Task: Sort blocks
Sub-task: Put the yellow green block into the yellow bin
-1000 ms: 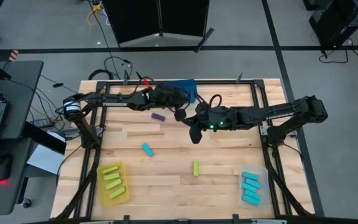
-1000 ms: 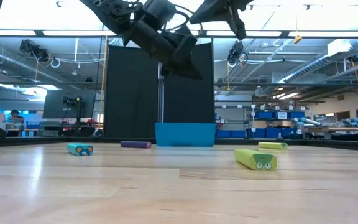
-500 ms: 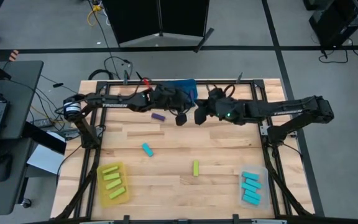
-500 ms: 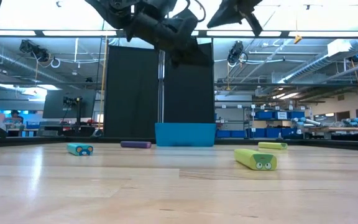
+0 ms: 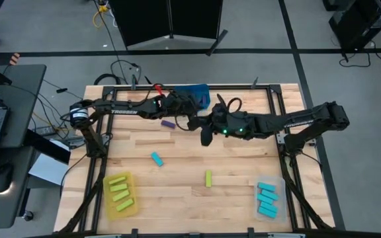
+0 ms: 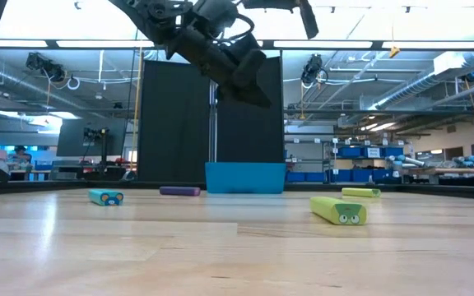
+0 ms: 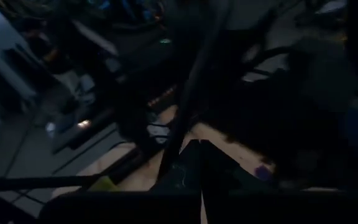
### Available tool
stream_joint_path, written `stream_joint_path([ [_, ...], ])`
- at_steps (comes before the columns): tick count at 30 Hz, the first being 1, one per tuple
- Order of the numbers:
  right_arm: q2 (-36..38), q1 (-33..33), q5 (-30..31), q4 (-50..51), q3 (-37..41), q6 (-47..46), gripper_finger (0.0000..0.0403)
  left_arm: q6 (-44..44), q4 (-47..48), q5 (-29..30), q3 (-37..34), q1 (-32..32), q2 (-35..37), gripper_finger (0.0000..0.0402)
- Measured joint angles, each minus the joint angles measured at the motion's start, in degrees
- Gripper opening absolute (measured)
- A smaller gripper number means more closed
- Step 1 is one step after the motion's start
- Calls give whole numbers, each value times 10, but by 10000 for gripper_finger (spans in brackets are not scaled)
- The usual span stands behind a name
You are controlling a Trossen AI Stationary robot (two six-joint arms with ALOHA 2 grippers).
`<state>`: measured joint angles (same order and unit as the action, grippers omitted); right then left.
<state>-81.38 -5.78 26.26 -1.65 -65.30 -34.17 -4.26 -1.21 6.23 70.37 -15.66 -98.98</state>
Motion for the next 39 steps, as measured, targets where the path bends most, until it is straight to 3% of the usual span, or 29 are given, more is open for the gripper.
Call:
stream_joint_path([
  [13,-69,-21,-22,-102,0,13,5,33,-21,17,0,-10,0,1],
  [19,-57,-21,-20,-71,0,22,5,35,-24,10,0,-16,4,1],
  [23,-33,-21,-6,7,0,10,5,35,-33,-3,0,-33,12,0],
  [30,2,-34,5,139,0,-11,5,35,-86,-90,-1,-47,17,0],
  [35,48,-40,35,301,0,-73,7,32,-102,-134,-14,-47,17,0],
  [39,85,-35,25,429,0,-135,10,32,-112,-153,-36,-47,19,0],
])
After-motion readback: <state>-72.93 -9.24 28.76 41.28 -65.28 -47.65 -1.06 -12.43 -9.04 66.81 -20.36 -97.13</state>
